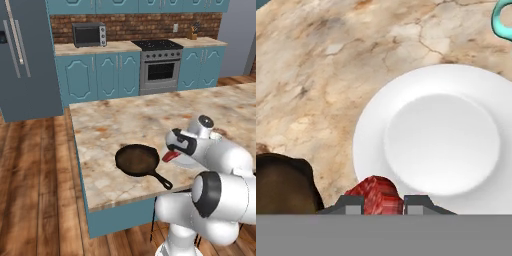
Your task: Pick up the pan with the steak in it and place it on the dining table. Then place the steak on the plate.
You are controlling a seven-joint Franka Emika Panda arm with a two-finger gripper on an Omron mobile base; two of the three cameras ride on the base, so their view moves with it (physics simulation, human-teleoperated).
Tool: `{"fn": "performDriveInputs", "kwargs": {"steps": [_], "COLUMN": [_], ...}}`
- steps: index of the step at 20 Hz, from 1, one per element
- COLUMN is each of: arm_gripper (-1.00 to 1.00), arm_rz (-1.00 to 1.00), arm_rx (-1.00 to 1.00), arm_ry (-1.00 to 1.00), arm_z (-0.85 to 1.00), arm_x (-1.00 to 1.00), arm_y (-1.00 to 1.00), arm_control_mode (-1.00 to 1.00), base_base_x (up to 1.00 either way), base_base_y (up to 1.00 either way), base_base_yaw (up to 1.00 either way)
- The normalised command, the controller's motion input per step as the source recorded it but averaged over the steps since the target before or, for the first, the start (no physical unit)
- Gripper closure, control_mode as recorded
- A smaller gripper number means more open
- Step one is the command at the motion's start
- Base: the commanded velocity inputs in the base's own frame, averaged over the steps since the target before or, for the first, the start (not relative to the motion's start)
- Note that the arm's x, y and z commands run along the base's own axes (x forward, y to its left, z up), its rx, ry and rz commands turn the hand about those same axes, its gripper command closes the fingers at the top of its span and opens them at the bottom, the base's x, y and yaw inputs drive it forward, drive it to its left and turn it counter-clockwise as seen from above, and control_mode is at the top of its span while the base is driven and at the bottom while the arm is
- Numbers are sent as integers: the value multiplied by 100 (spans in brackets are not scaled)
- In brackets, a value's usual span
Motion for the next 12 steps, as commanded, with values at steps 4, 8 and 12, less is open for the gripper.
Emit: {"fn": "performDriveInputs", "kwargs": {"steps": [4,8,12], "arm_gripper": [100,100,100], "arm_rz": [-4,0,0], "arm_rx": [12,10,0], "arm_ry": [-17,-9,0], "arm_z": [20,8,-6], "arm_x": [-11,0,0], "arm_y": [-81,-36,-9], "arm_control_mode": [-100,-100,-100], "base_base_x": [0,0,0], "base_base_y": [0,0,0], "base_base_yaw": [0,0,0]}}
